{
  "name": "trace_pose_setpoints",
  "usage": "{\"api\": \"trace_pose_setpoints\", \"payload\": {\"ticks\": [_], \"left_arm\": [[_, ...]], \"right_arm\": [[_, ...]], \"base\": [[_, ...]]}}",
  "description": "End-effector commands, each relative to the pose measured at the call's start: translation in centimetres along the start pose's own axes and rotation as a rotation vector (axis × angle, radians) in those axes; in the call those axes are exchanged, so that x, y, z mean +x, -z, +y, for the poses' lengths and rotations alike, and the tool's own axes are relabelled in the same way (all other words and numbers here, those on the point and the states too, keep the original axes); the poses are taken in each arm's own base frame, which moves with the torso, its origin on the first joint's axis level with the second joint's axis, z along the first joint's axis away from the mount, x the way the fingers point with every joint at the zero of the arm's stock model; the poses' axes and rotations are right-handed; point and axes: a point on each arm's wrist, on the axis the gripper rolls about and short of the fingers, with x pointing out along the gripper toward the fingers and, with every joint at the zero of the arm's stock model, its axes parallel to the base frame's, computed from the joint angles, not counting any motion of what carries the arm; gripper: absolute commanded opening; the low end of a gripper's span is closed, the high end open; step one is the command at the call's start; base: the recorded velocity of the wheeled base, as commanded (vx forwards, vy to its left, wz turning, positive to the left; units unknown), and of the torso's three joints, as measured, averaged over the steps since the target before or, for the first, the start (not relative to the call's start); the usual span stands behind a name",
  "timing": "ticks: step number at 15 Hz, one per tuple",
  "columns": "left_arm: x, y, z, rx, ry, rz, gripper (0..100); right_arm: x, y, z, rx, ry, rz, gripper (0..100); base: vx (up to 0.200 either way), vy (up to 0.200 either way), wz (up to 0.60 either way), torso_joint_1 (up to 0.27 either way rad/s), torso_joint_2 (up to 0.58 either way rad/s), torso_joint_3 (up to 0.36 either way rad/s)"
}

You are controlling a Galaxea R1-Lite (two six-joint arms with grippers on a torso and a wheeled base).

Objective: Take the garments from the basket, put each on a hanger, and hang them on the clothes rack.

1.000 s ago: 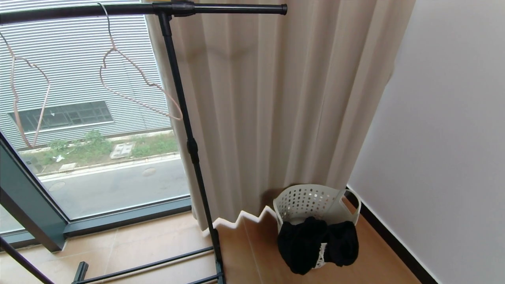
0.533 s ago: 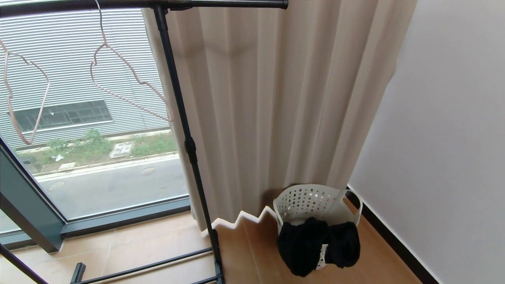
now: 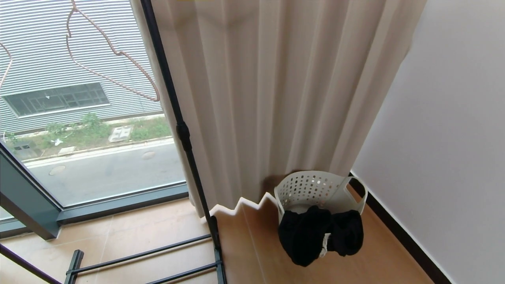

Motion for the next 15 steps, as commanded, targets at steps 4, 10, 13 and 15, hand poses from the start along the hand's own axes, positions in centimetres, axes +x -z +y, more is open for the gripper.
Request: {"api": "trace_pose_setpoints", "payload": {"ticks": [4, 10, 13, 15], "left_arm": [[0.01, -0.02, 0.01, -0.008, -0.004, 0.001, 100], [0.01, -0.01, 0.05, -0.022, -0.020, 0.002, 100], [0.01, -0.01, 0.05, -0.025, -0.020, 0.002, 100], [0.01, -0.01, 0.05, -0.025, -0.022, 0.002, 100]], "right_arm": [[0.02, -0.02, -0.01, 0.018, 0.007, -0.002, 100], [0.02, 0.03, -0.01, -0.002, 0.002, 0.003, 100], [0.02, 0.00, 0.00, -0.002, 0.002, -0.001, 100], [0.02, 0.03, -0.01, -0.004, 0.002, -0.002, 100]], "base": [[0.000, 0.000, 0.00, 0.002, 0.01, -0.197], [0.000, 0.000, 0.00, -0.055, 0.21, -0.051], [0.000, 0.000, 0.00, -0.050, 0.19, -0.054], [0.000, 0.000, 0.00, -0.024, 0.12, -0.112]]}}
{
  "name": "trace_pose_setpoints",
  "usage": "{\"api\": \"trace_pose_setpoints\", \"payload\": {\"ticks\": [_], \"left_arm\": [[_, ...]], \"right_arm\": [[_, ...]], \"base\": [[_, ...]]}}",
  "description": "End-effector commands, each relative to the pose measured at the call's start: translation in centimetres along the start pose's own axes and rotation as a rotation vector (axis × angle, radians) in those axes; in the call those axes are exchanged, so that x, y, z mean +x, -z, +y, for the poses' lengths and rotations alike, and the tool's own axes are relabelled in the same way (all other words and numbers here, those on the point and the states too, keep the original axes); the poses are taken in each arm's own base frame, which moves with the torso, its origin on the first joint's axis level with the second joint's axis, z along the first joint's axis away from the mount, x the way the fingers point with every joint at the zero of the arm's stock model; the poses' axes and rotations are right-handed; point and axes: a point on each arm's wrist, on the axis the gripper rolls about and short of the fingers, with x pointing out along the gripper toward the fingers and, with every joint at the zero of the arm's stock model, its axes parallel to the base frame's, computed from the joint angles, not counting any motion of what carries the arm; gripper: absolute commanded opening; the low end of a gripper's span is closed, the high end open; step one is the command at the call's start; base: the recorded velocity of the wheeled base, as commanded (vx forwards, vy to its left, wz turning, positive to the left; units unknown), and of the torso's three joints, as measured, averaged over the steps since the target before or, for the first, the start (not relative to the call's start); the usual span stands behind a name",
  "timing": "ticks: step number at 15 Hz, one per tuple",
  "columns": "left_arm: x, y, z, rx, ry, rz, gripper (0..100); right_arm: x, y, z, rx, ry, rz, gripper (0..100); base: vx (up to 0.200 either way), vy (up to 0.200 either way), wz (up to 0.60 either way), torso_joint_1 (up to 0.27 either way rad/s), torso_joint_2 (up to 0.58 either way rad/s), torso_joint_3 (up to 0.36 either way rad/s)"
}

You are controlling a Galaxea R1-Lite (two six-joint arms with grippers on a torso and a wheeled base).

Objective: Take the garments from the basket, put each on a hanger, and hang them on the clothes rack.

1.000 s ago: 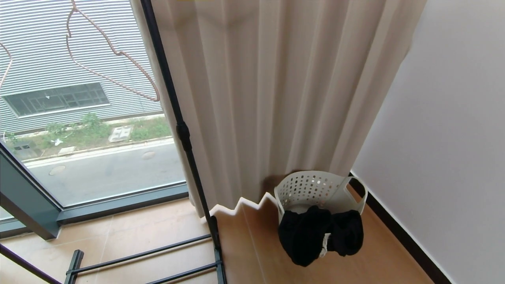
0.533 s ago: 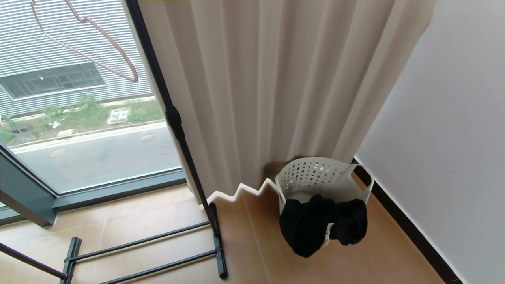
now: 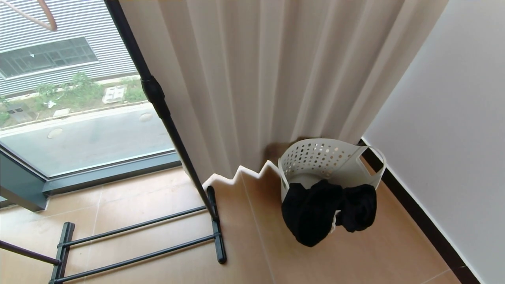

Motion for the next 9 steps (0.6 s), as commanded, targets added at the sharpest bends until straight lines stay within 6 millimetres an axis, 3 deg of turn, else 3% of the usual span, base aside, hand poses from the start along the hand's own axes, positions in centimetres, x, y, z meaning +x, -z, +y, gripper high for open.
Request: {"api": "trace_pose_setpoints", "payload": {"ticks": [1, 9], "left_arm": [[0.01, -0.01, 0.00, -0.001, 0.000, 0.001, 100], [0.01, -0.01, 0.00, 0.005, 0.001, 0.001, 100]], "right_arm": [[0.00, 0.01, 0.00, 0.000, 0.000, 0.000, 100], [0.00, 0.01, 0.00, 0.008, 0.003, 0.000, 100]], "base": [[0.000, 0.000, 0.00, -0.017, 0.09, -0.139], [0.000, 0.000, 0.00, -0.016, 0.08, -0.109]]}}
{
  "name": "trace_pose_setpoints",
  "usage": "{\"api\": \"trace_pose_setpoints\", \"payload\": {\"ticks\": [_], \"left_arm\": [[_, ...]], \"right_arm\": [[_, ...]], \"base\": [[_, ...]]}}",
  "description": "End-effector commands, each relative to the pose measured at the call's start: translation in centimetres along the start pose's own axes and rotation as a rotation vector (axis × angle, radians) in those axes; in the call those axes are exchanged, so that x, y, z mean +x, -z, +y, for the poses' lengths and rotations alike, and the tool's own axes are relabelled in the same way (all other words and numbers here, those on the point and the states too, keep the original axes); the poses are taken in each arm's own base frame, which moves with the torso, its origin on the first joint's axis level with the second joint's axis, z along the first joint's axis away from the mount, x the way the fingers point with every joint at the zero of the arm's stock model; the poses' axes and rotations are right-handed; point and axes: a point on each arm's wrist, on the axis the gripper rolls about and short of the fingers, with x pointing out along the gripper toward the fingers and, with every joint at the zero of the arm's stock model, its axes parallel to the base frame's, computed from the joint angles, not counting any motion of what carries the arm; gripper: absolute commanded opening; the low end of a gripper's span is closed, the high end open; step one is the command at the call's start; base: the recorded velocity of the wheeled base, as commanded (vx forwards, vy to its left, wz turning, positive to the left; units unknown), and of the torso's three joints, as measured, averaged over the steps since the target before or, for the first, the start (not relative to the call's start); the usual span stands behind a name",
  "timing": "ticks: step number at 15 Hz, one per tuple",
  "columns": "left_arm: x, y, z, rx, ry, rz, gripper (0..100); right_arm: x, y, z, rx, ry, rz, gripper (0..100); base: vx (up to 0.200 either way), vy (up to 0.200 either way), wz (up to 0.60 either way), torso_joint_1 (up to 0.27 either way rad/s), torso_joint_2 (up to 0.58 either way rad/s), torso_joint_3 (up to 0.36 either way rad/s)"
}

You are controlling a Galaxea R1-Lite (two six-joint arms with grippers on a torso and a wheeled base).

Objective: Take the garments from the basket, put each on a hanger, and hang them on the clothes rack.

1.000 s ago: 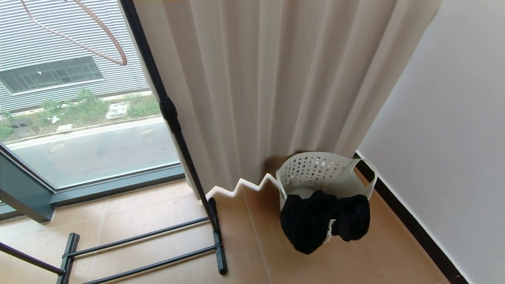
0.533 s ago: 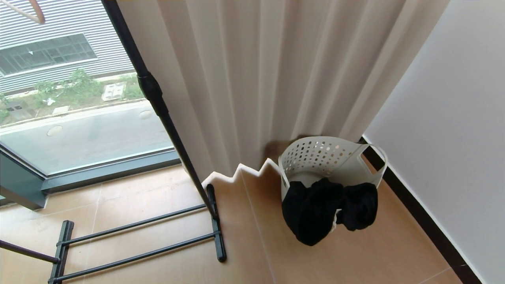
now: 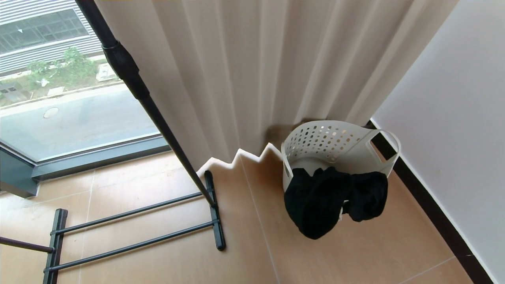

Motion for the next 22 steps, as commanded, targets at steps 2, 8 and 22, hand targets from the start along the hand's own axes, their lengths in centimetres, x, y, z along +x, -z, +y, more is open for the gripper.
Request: {"api": "trace_pose_setpoints", "payload": {"ticks": [2, 8, 22], "left_arm": [[0.0, 0.0, 0.0, 0.000, 0.002, 0.001, 100], [0.0, 0.0, 0.0, 0.002, 0.002, 0.001, 100], [0.0, 0.0, 0.0, 0.005, 0.002, 0.002, 100]], "right_arm": [[0.0, 0.0, 0.0, -0.001, 0.001, 0.003, 100], [0.3, -0.1, 0.0, -0.015, -0.005, 0.049, 100], [28.2, -6.8, 2.8, -0.268, -0.024, 0.768, 100]], "base": [[0.000, 0.000, 0.00, 0.004, 0.00, -0.035], [0.000, 0.000, 0.00, 0.003, 0.00, -0.171], [0.000, 0.000, 0.00, 0.001, 0.00, -0.027]]}}
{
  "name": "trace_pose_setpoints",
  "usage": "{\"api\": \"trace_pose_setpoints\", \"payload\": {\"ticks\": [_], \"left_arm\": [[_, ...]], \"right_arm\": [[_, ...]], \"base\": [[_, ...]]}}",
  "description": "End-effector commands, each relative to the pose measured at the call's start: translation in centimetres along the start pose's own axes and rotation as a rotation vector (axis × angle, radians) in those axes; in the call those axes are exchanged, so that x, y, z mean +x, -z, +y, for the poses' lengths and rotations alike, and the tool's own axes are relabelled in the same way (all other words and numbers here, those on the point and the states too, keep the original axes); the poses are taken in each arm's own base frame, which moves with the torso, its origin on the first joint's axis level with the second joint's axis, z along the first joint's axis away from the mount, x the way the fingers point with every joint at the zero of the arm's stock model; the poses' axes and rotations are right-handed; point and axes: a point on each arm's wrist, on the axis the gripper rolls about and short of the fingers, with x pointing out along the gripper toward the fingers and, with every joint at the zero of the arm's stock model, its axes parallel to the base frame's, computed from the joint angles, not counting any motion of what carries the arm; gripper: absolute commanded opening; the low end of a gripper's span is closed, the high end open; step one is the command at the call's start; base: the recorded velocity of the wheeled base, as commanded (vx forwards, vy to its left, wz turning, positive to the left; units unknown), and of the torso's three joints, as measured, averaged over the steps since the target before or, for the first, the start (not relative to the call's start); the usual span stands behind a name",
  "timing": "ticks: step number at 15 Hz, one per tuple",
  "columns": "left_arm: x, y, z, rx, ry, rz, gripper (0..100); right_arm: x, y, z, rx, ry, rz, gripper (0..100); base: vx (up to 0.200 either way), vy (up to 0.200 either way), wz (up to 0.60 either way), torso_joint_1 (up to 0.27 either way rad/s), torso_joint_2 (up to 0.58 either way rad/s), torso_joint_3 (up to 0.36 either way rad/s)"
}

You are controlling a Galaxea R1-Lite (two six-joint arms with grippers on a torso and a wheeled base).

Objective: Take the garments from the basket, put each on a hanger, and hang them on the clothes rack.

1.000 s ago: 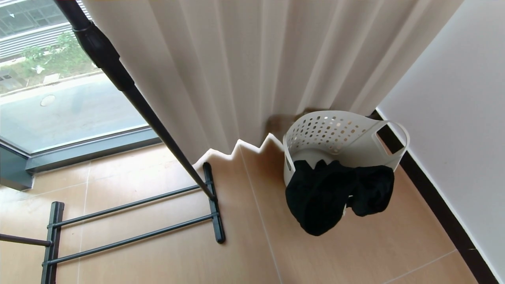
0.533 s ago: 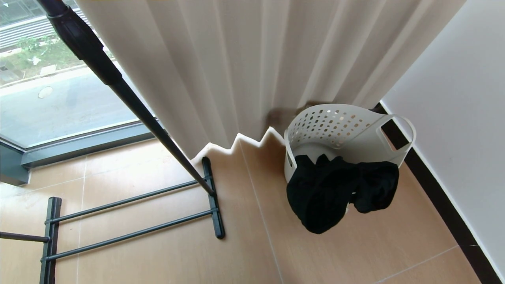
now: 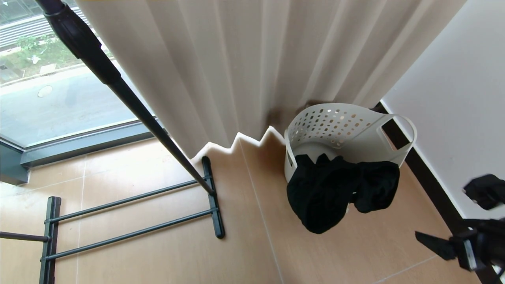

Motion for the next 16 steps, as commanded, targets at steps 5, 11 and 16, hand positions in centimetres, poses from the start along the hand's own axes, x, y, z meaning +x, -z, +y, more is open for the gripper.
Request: {"api": "trace_pose_setpoints", "payload": {"ticks": [5, 11, 16], "left_arm": [[0.0, 0.0, 0.0, 0.000, 0.000, 0.000, 100], [0.0, 0.0, 0.0, 0.000, 0.000, 0.000, 100], [0.0, 0.0, 0.0, 0.000, 0.000, 0.000, 100]], "right_arm": [[15.0, -9.8, -0.3, -0.161, 0.061, 0.093, 100], [17.7, -11.6, -0.7, -0.200, 0.065, 0.062, 100], [18.6, -11.8, -0.5, -0.200, 0.030, 0.052, 100]], "base": [[0.000, 0.000, 0.00, 0.000, 0.00, 0.000], [0.000, 0.000, 0.00, 0.000, 0.00, 0.000], [0.000, 0.000, 0.00, 0.000, 0.00, 0.000]]}}
